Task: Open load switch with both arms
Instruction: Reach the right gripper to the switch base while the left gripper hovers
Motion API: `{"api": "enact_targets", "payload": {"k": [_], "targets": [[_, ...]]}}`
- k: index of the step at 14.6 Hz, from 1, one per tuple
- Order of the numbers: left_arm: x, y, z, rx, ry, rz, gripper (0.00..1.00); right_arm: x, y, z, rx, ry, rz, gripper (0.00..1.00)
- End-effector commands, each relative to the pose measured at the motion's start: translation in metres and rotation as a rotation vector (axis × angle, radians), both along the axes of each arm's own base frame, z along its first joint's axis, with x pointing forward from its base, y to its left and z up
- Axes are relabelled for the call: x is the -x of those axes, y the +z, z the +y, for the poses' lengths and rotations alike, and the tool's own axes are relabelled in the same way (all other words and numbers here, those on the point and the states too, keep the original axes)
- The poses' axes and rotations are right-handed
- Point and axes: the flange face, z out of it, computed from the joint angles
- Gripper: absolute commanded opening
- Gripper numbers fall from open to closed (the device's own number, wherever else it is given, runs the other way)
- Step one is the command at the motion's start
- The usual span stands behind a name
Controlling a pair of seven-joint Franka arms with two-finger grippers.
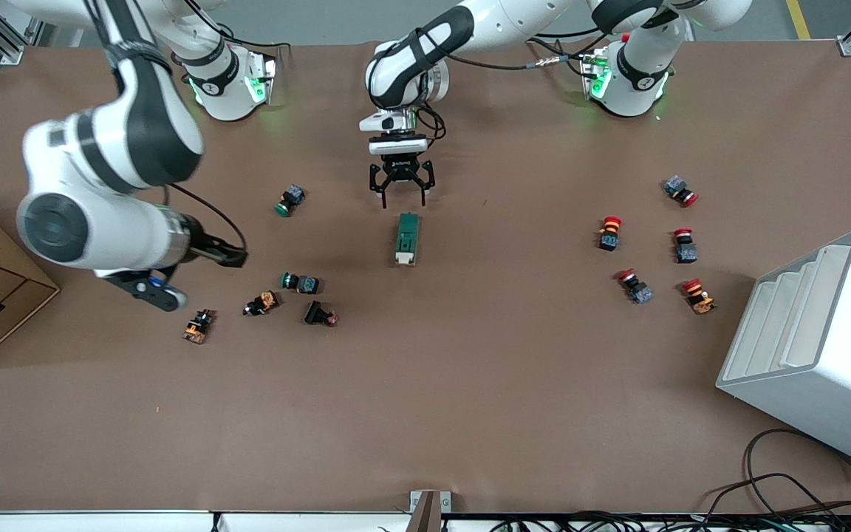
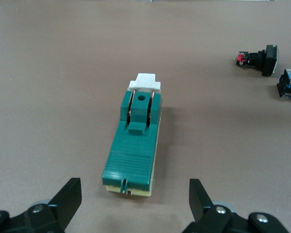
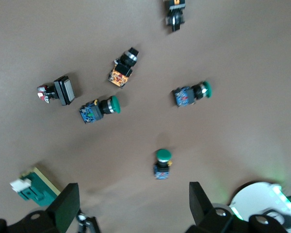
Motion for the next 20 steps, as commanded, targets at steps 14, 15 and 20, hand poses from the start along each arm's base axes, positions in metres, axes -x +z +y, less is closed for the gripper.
{"api": "enact_targets", "payload": {"k": [14, 15, 20], "targets": [[0.027, -0.043, 0.001, 0.016, -0.008, -0.118, 0.99, 0.054, -0.198, 0.251, 0.312, -0.830, 0.029, 1.00], [0.028, -0.045, 0.002, 0.012, -0.010, -0.118, 0.99, 0.058, -0.201, 0.260, 0.308, -0.848, 0.017, 1.00], [0.033, -0.056, 0.006, -0.016, -0.024, -0.146, 0.99, 0.078, -0.215, 0.281, 0.333, -0.842, 0.016, 1.00]]}}
